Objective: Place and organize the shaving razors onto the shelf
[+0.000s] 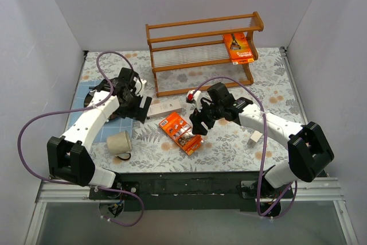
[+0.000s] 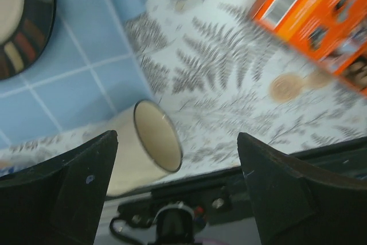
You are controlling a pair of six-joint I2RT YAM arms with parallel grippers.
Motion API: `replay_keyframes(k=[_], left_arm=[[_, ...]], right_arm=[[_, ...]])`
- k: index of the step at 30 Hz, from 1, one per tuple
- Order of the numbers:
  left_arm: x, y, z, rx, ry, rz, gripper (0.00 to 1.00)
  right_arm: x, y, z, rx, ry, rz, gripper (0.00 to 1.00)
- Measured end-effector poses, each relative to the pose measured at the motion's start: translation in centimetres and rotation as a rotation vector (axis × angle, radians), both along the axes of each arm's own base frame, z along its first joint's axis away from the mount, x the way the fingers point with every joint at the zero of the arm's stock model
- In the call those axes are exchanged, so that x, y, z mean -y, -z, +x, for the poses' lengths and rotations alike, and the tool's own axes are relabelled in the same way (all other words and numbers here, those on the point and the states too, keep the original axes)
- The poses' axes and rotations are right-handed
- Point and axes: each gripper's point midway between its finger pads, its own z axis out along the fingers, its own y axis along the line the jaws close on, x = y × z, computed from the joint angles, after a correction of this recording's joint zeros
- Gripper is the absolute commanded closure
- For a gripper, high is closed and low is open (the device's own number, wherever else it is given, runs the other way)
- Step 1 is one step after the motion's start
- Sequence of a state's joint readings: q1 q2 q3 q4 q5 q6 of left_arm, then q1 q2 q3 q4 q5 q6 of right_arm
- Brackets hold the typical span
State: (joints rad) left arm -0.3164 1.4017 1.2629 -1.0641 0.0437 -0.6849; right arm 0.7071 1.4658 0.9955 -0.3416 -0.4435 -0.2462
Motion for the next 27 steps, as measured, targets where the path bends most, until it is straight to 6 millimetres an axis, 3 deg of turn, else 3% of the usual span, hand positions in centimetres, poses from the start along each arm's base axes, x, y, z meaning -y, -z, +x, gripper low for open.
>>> replay_keyframes(k=[4,8,13,18,22,27], left_arm=[[-3.6,1.6,-3.0,-0.119,0.028,0.186,0.16],[-5.7,1.7,-3.5,-0.135,0.042,0.302,0.19],[-6.3,2.1,-3.2,-0.147,0.069,0.368,0.22],[-5.9,3.9,-4.3,-0.205,0.147,0.434,0.22],[-6.7,5.3,-5.2,-0.256,0.196,0.526,0.32],[-8.3,6.1,-5.8,-0.294,0.223,0.626,0.37]], right_arm=[[0.0,0.0,0.1,0.001,0.005,-0.001,0.25],[-0.1,-0.1,0.2,0.003,0.008,0.004,0.25],[-0.1,-0.1,0.2,0.003,0.011,0.007,0.25],[0.1,-0.3,0.9,0.011,0.028,0.014,0.25],[0.5,-0.4,1.5,0.017,0.046,0.021,0.25],[0.8,-0.4,2.1,0.020,0.061,0.030,0.25]])
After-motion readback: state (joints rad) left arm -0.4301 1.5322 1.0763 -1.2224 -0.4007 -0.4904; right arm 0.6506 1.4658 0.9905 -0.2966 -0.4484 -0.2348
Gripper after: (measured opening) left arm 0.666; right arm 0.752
